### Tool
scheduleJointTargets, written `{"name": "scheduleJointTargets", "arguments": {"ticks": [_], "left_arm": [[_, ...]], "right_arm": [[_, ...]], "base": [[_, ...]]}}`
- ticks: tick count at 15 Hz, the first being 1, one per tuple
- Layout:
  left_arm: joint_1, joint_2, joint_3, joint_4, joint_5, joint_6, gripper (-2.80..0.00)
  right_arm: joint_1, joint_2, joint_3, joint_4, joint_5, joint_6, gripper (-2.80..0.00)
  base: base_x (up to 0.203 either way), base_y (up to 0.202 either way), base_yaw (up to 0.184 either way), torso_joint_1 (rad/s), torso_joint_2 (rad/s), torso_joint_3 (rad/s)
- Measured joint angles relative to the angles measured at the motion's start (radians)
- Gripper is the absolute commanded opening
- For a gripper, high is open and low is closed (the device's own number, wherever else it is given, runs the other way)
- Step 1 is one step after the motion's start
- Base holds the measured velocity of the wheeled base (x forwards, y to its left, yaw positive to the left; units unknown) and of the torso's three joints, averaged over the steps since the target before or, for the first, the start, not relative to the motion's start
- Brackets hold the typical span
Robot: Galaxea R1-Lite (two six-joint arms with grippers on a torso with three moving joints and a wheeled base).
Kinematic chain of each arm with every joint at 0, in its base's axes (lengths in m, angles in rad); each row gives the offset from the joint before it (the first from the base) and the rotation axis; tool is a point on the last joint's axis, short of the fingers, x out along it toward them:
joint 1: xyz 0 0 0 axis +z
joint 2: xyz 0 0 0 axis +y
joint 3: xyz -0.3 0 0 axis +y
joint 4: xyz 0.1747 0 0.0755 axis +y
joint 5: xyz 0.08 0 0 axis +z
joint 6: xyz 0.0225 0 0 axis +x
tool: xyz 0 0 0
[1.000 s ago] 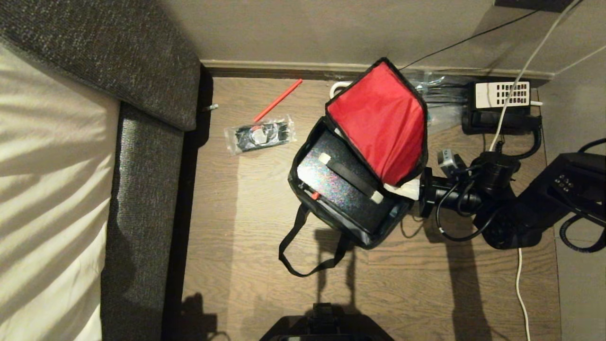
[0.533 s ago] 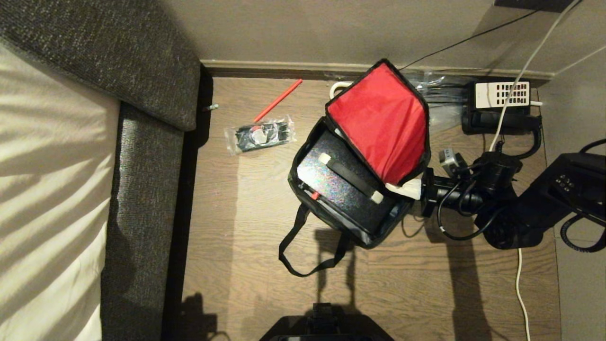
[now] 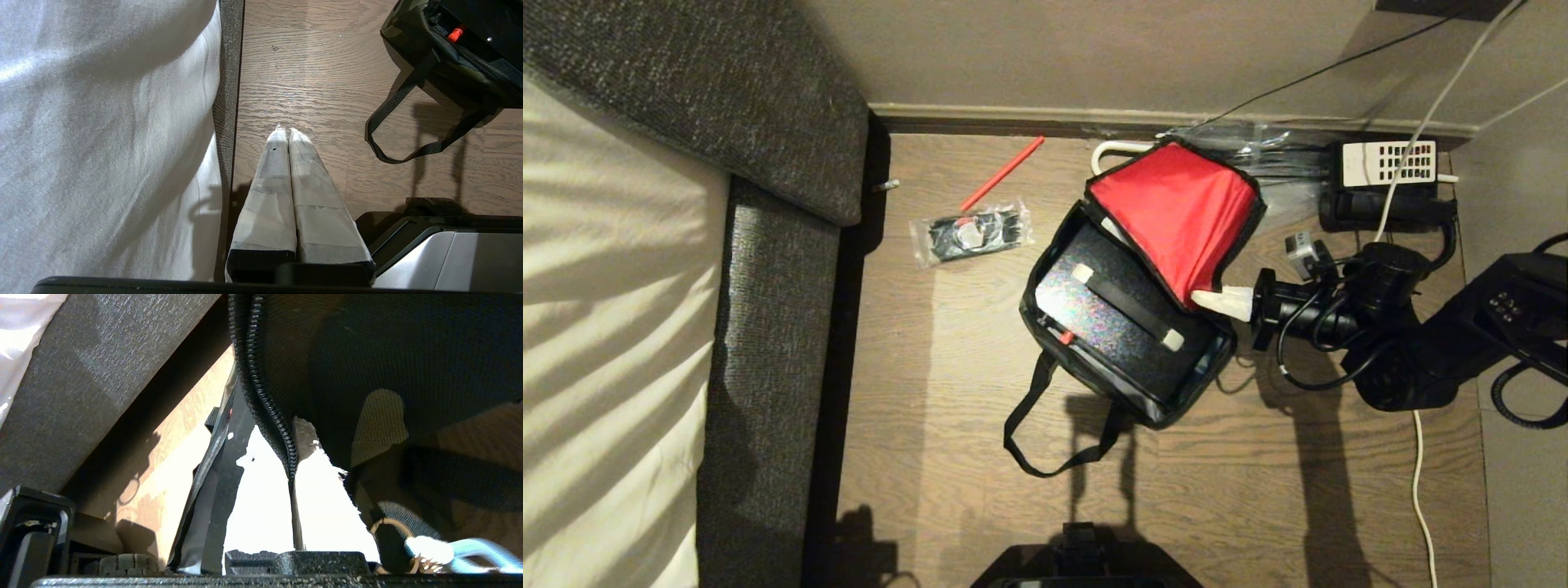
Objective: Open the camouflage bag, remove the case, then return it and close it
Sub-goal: Close the top of the storage box
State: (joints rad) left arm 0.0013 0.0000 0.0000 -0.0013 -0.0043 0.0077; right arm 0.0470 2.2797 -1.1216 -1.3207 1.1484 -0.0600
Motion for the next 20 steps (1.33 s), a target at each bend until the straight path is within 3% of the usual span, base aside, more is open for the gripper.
{"name": "scheduleJointTargets", "arguments": {"ticks": [7,14,20], "left_arm": [[0.0,0.0,0.0,0.0,0.0,0.0,-2.8],[0.0,0.0,0.0,0.0,0.0,0.0,-2.8],[0.0,0.0,0.0,0.0,0.0,0.0,-2.8]], "right_arm": [[-0.017,0.007,-0.011,0.009,-0.008,0.003,-2.8],[-0.027,0.008,-0.004,0.065,-0.144,-0.012,-2.8],[-0.042,0.018,-0.054,0.095,-0.157,-0.051,-2.8]], "base": [[0.0,0.0,0.0,0.0,0.0,0.0],[0.0,0.0,0.0,0.0,0.0,0.0],[0.0,0.0,0.0,0.0,0.0,0.0]]}}
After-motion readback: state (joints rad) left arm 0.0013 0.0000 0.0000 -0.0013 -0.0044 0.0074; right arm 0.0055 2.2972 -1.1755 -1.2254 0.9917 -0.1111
